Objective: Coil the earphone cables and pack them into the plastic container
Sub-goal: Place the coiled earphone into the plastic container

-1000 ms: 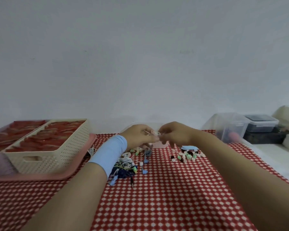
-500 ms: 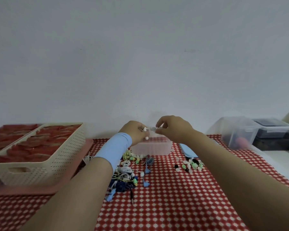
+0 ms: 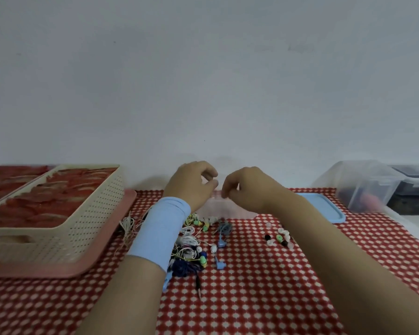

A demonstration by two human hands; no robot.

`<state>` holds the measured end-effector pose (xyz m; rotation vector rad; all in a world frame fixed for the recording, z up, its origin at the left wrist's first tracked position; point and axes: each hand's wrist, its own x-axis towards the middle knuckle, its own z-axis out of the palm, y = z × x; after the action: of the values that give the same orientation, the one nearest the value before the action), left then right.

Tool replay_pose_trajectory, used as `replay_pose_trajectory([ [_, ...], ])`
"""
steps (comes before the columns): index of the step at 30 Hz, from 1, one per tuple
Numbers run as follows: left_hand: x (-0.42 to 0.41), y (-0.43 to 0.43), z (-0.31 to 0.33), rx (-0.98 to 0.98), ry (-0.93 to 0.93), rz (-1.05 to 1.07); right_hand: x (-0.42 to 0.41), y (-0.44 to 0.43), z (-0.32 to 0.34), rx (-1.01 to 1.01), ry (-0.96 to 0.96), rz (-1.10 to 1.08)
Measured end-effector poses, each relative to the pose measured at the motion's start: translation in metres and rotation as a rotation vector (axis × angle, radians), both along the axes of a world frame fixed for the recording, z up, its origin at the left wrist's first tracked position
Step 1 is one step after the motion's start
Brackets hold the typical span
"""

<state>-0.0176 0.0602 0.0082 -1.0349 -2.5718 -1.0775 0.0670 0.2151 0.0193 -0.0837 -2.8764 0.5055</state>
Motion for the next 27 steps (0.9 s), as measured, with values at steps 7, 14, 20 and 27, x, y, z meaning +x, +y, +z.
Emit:
replay_pose_trajectory([
  [7, 0.029, -0.007, 0.003, -0.070, -0.096, -0.125, 0.018, -0.012, -0.030, 0.049, -0.246, 0.182],
  [14, 0.039, 0.001, -0.006, -0.304, -0.225, -0.228, 0.038, 0.020, -0.022, -0.171, -0.145, 0.057],
  [20, 0.045, 0.021, -0.020, -0.302, -0.205, -0.259, 0.045, 0.043, -0.022, -0.322, -0.157, 0.051],
  [27, 0.041, 0.020, -0.024, -0.227, -0.257, -0.273, 0.050, 0.067, -0.017, -0.269, -0.222, 0.033],
])
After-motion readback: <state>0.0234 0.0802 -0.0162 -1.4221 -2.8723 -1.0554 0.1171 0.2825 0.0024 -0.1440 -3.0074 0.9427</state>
